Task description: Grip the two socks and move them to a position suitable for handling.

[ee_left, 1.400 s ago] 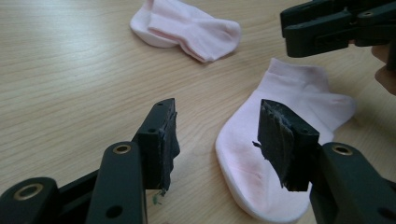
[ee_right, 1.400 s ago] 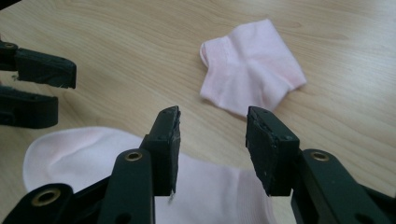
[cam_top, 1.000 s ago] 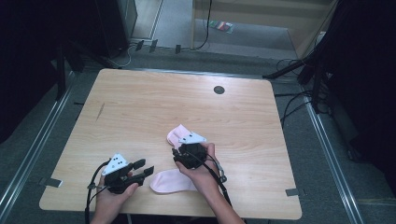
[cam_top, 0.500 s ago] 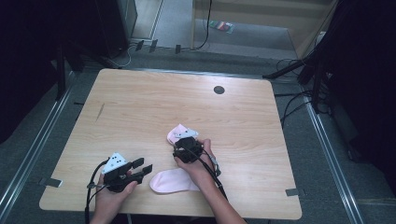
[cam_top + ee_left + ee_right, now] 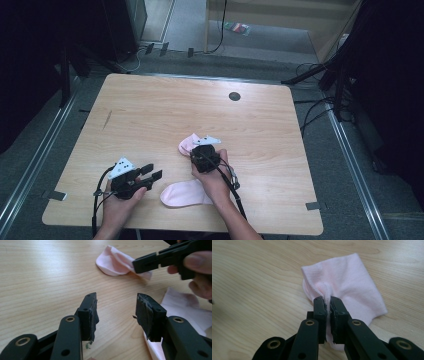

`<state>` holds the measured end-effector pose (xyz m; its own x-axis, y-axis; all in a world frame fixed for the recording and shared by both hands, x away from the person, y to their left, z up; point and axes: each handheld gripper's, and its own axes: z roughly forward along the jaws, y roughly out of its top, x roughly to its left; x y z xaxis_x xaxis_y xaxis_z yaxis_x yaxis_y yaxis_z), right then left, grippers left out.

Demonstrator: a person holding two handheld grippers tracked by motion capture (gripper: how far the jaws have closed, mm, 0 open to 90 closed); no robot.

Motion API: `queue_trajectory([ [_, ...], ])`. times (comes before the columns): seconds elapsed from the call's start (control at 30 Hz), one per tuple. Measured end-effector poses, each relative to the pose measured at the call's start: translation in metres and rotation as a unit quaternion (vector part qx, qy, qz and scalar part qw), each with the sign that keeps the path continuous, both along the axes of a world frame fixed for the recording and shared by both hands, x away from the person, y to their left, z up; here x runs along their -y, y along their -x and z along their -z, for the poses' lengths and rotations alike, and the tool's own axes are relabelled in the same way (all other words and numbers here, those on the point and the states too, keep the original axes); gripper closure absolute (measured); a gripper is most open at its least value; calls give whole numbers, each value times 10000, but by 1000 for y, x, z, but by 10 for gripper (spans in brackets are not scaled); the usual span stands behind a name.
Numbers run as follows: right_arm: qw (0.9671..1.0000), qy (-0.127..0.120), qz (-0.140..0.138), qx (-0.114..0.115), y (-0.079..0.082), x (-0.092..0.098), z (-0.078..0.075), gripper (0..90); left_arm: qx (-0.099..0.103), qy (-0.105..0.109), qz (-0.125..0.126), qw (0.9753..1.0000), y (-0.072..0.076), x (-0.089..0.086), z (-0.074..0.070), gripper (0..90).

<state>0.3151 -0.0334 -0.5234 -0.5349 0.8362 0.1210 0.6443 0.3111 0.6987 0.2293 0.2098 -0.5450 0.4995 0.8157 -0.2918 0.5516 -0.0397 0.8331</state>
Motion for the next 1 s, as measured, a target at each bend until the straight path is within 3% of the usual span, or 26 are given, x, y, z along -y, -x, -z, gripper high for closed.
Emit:
queue_trajectory([
  [0.03, 9999, -153, -26, -55, -1, 2, -5, 853, -6, -8, -18, 10000, -2, 0, 0, 520],
  [0.23, 9989, -456, 84, -59, -6, 11, -19, 852, -63, -53, 12, 10000, -15, 4, -2, 519],
  [0.4, 9940, -1009, 247, -333, -17, 28, -30, 851, -106, -206, 162, 9996, -35, 18, -5, 517],
  [0.6, 9915, -1201, 281, -408, -25, 41, -33, 850, -159, -371, 65, 9992, -60, 38, -4, 522],
  [0.73, 9910, -1238, 289, -429, -27, 43, -32, 850, -142, -628, -40, 9979, -75, 51, -2, 526],
  [0.87, 9901, -1304, 270, -451, -30, 45, -31, 849, -254, -890, -41, 9957, -89, 65, 1, 552],
  [1.0, 9889, -1379, 280, -483, -31, 49, -32, 848, -353, -1250, -59, 9915, -97, 72, 5, 585],
])
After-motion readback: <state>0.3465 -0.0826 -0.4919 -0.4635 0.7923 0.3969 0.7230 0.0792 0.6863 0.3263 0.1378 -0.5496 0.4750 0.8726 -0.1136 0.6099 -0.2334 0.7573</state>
